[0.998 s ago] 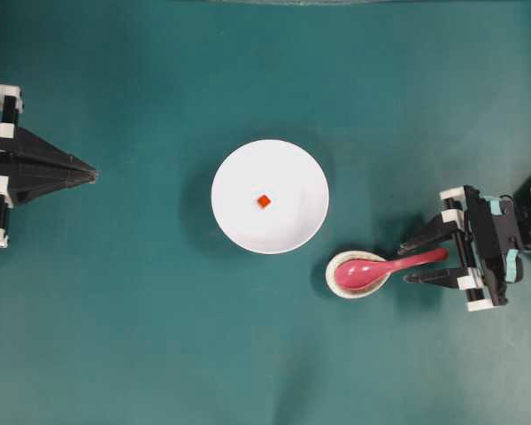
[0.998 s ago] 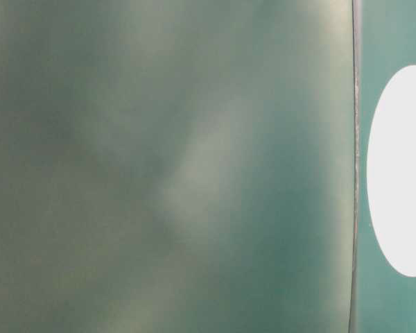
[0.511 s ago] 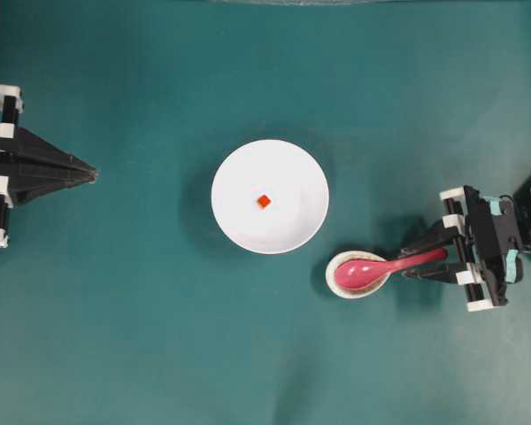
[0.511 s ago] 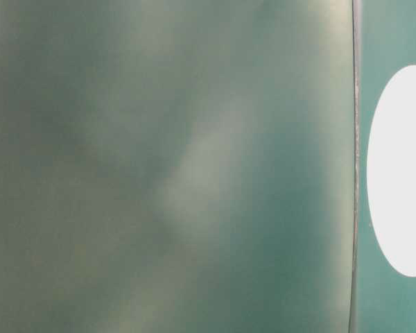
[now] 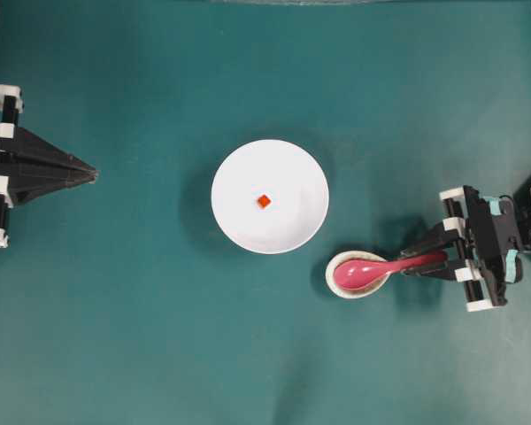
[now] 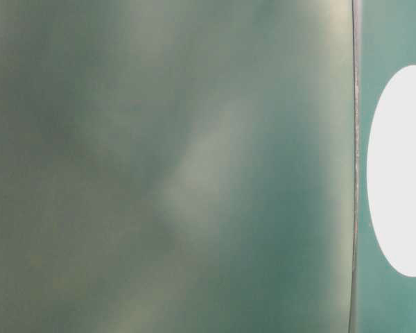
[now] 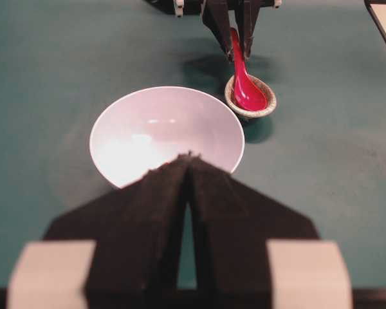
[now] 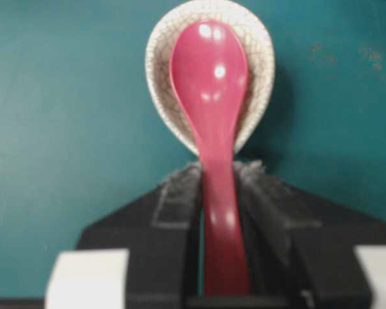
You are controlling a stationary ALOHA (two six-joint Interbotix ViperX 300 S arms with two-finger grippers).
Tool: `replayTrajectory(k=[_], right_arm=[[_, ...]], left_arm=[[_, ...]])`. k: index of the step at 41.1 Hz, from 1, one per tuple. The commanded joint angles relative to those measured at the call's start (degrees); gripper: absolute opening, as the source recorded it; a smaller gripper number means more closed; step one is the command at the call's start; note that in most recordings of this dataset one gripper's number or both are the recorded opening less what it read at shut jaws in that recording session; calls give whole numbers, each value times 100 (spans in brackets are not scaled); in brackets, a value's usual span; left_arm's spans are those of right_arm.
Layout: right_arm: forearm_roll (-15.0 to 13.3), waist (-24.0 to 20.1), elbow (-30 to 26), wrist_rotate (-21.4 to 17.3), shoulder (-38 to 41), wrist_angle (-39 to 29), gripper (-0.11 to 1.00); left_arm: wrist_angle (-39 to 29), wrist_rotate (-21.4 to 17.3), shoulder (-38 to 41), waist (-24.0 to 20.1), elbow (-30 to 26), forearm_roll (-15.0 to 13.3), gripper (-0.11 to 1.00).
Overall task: Grip the spoon and scoop the red block from the bowl with right arm.
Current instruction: 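Close the right gripper on the red spoon handle, then lift the spoon out of the dish and swing it over the white bowl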
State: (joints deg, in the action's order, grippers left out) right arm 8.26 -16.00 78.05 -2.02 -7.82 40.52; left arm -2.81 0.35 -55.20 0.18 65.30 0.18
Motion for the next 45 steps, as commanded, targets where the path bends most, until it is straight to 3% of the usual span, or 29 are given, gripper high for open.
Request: replayTrajectory(k=[1,26,45], right_arm=[[9,-26,-176,-9,-149,-9,25],[9,105,-1143,0,-1617,-2241,25],[9,817,-1679,0,-2470,-3261,25]], left_arm=[[18,9,35,9,-158,0,0],[9,18,44,18,-167,0,0],[-53,18,-9,9,-158,0,0]])
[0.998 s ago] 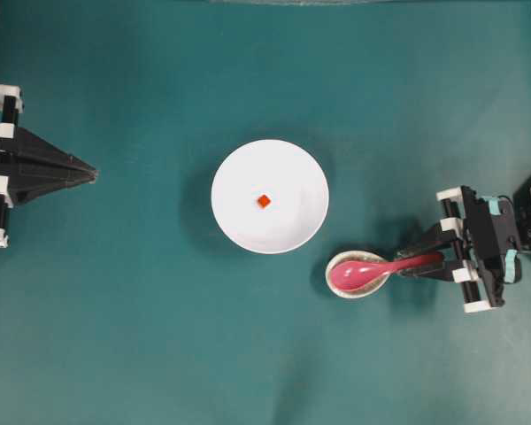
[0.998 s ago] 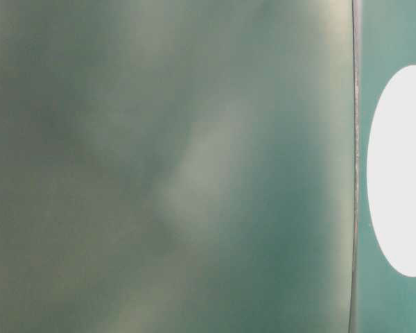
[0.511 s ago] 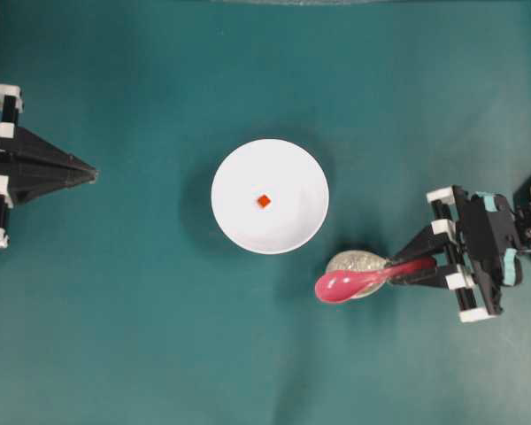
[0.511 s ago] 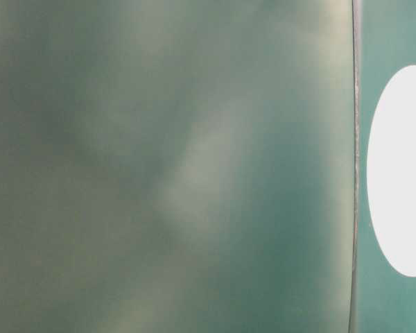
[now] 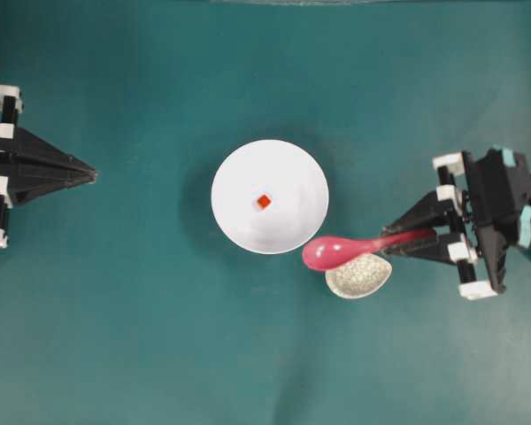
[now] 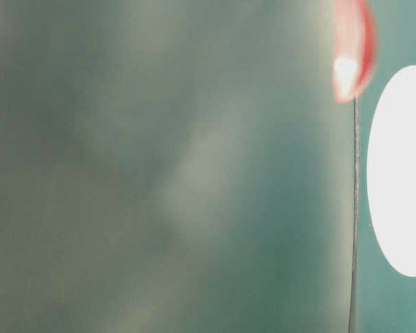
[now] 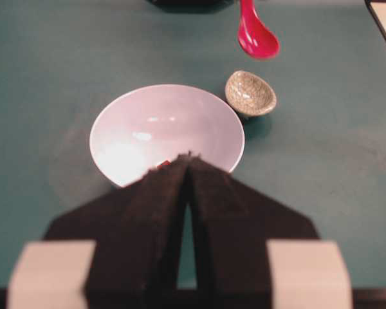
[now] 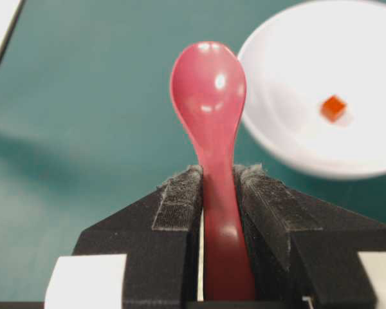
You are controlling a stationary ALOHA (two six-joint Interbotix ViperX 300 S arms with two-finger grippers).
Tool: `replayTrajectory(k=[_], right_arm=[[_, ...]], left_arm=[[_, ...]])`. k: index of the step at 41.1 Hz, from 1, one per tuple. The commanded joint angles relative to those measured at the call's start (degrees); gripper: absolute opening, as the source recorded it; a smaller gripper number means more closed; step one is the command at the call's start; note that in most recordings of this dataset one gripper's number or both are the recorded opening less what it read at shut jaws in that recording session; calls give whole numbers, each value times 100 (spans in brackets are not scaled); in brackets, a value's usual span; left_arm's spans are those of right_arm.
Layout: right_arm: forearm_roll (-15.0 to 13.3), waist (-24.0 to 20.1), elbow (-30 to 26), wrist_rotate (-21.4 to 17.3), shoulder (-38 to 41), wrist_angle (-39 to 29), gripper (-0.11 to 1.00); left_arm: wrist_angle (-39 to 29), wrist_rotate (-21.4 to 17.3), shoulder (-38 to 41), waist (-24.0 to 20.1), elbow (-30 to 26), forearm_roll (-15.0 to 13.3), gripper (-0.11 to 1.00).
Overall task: Grip the spoon and scoop the red block from the bowl with right arm.
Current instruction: 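Lift the spoon out of the dish and swing it over the white bowl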
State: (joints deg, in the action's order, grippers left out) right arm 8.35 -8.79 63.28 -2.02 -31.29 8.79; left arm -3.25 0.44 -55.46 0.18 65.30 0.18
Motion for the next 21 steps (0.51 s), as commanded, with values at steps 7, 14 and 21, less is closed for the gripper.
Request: replayTrajectory(k=[7,14,21], right_arm=[[18,237,-501,0,-237,-571,25],[0,325,-888,0,-237,-1230,25],[0,404,-1169,0,-237,-1775,25]], left_arm=[[-62,9,18,9,-167,0,0],[-62,0,18,9,-167,9,0],[-70,0,18,9,-167,0,0]])
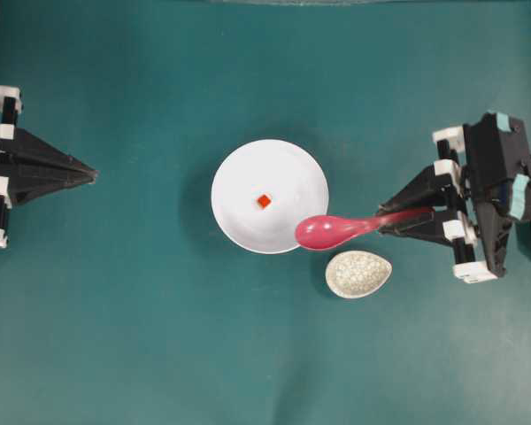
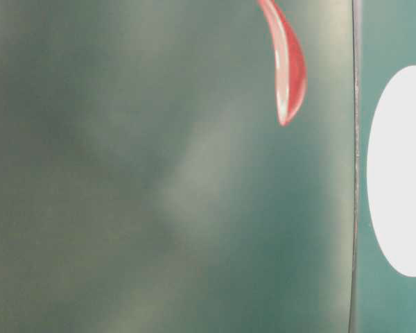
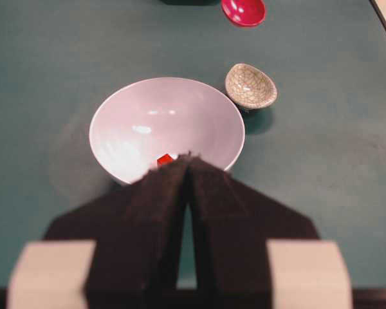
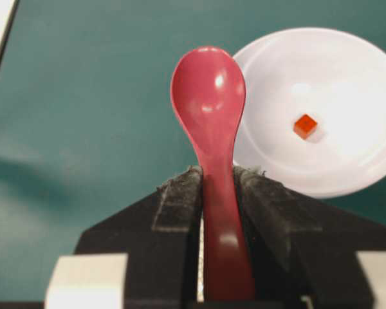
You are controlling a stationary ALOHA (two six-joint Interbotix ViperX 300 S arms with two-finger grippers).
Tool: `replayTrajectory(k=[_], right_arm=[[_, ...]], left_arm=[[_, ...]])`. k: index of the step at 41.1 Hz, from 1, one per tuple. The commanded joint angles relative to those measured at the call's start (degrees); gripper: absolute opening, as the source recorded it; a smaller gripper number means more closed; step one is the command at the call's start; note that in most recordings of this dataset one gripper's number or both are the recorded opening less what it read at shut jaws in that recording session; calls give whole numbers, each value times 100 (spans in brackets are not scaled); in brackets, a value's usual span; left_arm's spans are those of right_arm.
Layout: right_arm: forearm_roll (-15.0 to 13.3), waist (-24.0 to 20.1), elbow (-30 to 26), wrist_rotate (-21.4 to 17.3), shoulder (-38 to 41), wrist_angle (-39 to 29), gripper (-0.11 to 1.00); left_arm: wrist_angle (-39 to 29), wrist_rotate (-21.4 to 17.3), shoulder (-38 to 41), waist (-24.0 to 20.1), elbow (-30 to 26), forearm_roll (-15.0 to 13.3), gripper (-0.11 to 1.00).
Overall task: Grip the spoon and scoop the red block from the bowl with right arm.
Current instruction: 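Lift the spoon out of the dish and swing it over the white bowl, then lower the spoon bowl into the white bowl beside the red cube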
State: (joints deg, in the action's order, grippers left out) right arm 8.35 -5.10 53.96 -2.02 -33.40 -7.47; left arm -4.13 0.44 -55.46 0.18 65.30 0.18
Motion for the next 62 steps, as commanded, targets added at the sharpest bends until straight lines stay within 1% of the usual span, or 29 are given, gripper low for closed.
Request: replayTrajectory(k=[1,9,12,14,18,22,24,27,30,37,42,51,62], right_arm=[[0,35,-272,0,-26,-211,25],[18,88,-448,-44,-26,-404,25],[35,149,-510,-202,-26,-422,25],[35,220,-527,-413,-26,-439,25],[35,413,-563,-984,-26,-580,25],[18,606,-606,-1521,-18,-879,25],[0,677,-633,-1723,-18,-1055,25],[-35,721,-703,-1854,-9,-1301,25],[-70,721,-782,-1863,9,-1477,25],[-308,729,-1028,-1863,123,-1828,25],[-431,756,-1213,-1863,360,-2039,25],[-501,817,-1723,-1828,1090,-2610,25],[-817,817,-2505,-1802,2004,-3190,25]], left_arm=[[18,0,18,9,-167,0,0],[-18,0,35,9,-158,0,0],[-9,0,44,18,-167,0,0],[-9,0,44,9,-158,9,0],[-9,-9,35,9,-167,0,0],[-18,-9,44,9,-158,0,0],[-9,-9,44,9,-158,0,0],[-9,-9,44,9,-167,9,0],[-9,-9,44,9,-167,9,0],[-9,-9,44,9,-167,9,0],[-9,-9,53,18,-158,0,0],[-44,-9,70,18,-158,0,0],[-211,-9,62,9,-158,9,0]])
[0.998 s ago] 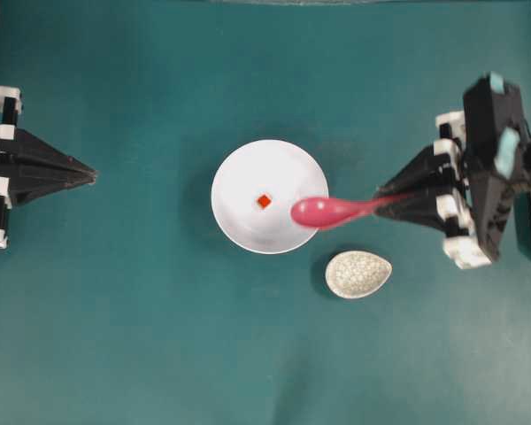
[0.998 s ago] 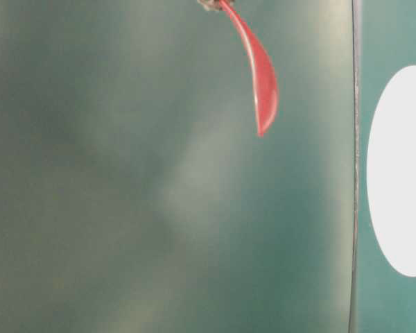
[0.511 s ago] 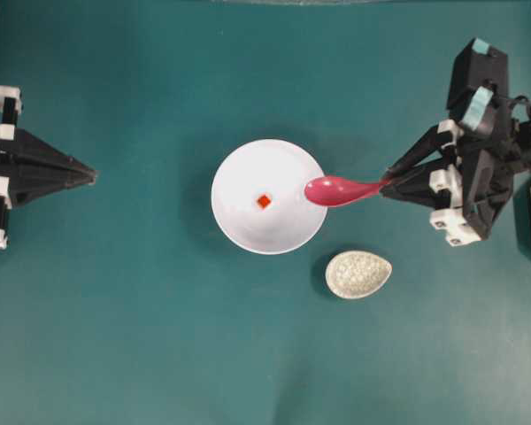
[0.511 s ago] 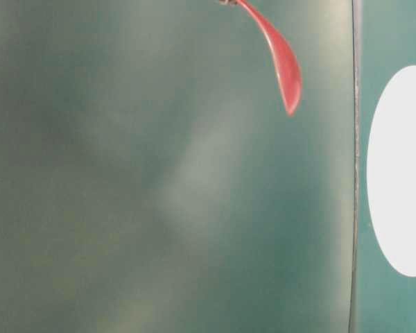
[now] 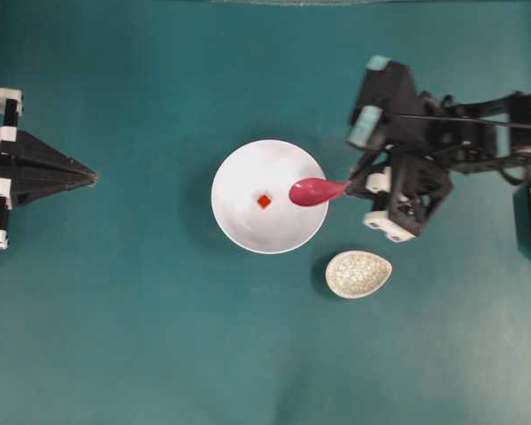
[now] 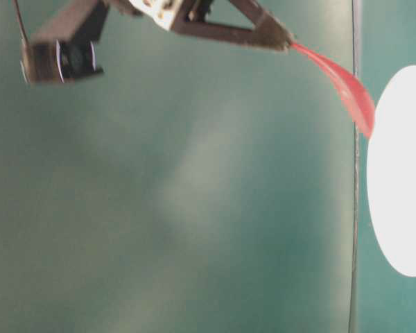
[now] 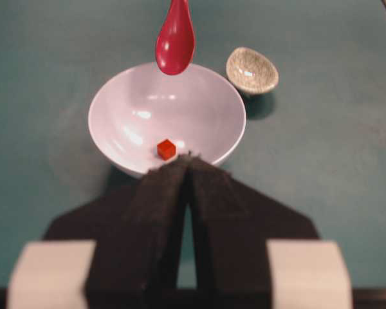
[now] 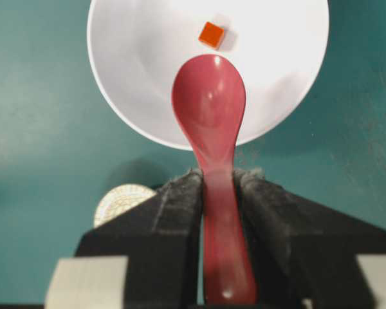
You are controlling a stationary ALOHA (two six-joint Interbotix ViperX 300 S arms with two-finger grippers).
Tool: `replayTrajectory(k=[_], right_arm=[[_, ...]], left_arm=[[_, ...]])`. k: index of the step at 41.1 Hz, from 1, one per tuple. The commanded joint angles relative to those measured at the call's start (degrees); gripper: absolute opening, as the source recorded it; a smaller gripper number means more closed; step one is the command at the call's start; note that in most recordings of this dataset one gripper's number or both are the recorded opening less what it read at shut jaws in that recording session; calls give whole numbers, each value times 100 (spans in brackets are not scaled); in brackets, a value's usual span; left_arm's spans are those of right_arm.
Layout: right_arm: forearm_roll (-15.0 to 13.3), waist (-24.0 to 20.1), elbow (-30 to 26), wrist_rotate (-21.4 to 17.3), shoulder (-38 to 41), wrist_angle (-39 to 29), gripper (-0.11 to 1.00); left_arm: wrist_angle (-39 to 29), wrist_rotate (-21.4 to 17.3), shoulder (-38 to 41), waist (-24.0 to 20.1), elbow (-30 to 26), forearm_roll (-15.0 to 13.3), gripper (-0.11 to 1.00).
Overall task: Grip the spoon and scoop the red block from the bowl with right arm.
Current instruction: 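Lower the spoon bowl into the white bowl beside the red cube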
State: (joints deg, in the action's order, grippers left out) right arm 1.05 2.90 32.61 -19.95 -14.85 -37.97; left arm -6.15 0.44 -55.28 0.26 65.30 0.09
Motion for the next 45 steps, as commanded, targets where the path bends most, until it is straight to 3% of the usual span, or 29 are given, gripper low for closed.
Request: replayTrajectory(k=[1,14,45], right_arm=[[-141,18,-457,-9,237,-220,25],[-264,18,-853,369,817,-571,25],[-264,18,-853,396,1310,-562,25]], left_arm=[[-18,-9,44,9,-158,18,0],[-26,-9,62,0,-149,18,0],[-18,-9,62,0,-149,9,0]])
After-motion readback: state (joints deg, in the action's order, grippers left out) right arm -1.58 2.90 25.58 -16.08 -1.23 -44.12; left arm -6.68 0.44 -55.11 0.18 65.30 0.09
